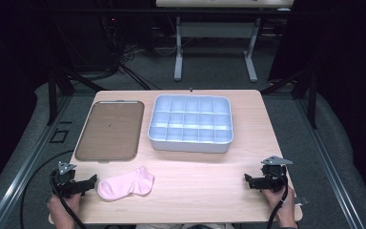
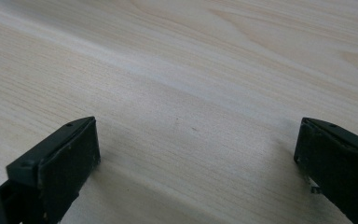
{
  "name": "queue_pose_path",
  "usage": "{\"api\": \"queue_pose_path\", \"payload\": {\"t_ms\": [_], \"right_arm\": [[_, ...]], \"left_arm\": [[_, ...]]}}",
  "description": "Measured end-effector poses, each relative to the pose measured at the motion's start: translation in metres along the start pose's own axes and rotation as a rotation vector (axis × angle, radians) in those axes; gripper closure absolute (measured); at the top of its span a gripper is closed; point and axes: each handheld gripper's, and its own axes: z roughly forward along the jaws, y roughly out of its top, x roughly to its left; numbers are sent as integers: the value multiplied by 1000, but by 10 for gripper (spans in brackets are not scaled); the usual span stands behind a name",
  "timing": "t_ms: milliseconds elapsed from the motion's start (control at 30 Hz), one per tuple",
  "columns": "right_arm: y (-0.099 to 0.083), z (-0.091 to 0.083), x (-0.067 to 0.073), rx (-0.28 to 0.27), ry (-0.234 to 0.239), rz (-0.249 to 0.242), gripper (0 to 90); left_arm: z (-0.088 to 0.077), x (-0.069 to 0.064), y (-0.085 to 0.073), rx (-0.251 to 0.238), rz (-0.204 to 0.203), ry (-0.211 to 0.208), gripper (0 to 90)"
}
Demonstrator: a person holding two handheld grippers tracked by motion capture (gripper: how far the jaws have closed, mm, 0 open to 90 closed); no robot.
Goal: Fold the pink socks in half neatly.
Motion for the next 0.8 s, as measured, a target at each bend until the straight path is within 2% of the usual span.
{"api": "queue_pose_path", "payload": {"t_ms": [567,733,800], "right_arm": [[0,1,0,-7,-16,21,0],[0,1,0,-7,-17,23,0],[0,1,0,-7,-17,23,0]], "left_arm": [[0,0,0,-1,4,-4,5],[0,0,0,-2,1,5,9],[-1,0,0,-7,-1,22,12]]}}
